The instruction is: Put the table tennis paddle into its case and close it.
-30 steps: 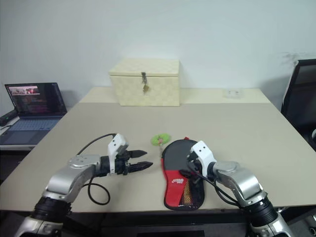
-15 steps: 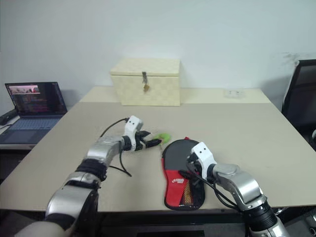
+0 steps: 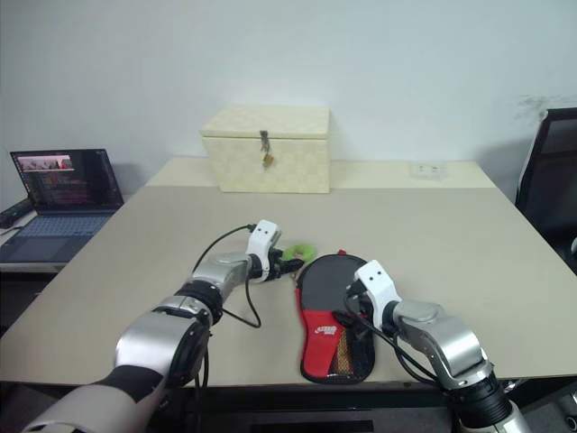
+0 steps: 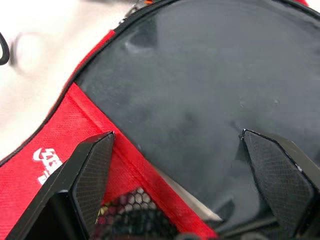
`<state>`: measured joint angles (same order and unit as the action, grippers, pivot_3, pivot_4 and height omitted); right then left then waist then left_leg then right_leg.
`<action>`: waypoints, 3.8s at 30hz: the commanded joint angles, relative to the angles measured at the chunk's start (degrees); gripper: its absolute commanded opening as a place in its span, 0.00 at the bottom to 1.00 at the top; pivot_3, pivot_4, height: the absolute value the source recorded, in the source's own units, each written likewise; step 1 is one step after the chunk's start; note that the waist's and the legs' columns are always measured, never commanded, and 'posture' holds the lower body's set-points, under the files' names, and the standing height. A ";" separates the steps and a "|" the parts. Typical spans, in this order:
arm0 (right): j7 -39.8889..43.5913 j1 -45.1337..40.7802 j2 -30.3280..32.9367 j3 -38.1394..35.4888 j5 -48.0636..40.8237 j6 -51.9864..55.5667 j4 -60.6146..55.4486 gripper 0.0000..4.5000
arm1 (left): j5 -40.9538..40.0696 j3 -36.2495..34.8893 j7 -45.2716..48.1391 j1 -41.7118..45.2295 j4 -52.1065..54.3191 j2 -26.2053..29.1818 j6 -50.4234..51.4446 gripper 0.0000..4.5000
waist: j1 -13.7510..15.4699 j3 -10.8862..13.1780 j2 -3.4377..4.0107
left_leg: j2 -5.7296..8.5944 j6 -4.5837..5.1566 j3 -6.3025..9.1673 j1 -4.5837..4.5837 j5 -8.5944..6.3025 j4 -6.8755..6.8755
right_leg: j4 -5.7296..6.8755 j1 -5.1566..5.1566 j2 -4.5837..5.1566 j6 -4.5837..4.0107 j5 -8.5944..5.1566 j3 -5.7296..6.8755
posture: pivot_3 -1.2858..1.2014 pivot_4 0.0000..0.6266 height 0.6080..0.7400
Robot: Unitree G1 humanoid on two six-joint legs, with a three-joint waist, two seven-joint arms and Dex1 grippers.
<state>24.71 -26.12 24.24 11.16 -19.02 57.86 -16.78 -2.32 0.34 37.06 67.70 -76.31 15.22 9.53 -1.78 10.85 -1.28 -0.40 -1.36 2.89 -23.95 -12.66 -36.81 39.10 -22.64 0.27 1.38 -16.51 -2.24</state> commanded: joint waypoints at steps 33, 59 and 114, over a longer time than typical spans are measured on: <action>4.70 1.52 -6.67 12.11 11.89 -5.43 15.27 1.00 | 23.23 10.79 -16.07 9.16 -2.32 -4.59 -13.09 0.00 | -0.58 -0.26 -0.22 | -0.03 -0.02 -0.07 0.58 0.00 -0.08 | 0.38 0.35 -0.09 0.26 -0.14 -0.11 | 0.52 0.24 1.00; 0.07 13.56 -6.88 12.67 12.25 3.77 0.89 1.00 | 47.24 31.62 -29.29 13.31 -3.79 -11.76 -24.99 0.00 | 0.19 -0.93 -0.67 | -0.03 -0.31 -0.01 1.05 -0.19 0.04 | -0.18 1.11 -0.06 0.35 -0.20 -0.03 | 0.52 0.24 1.00; -2.51 15.23 -8.92 11.99 11.12 4.58 -0.02 1.00 | 48.15 34.95 -27.24 11.72 -4.02 -21.67 -36.15 0.08 | 0.36 -0.95 -0.72 | 0.05 -0.35 0.00 1.06 -0.23 0.05 | -0.26 1.19 0.06 0.50 -0.30 -0.01 | 0.52 0.24 1.00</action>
<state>20.32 -15.16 15.65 19.18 -5.69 55.51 -23.82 48.70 37.44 7.97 78.85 -83.71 -4.85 -24.13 -1.42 9.90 -1.99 -0.35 -1.72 2.88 -22.89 -12.90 -36.75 38.84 -21.45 0.33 1.88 -16.81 -2.25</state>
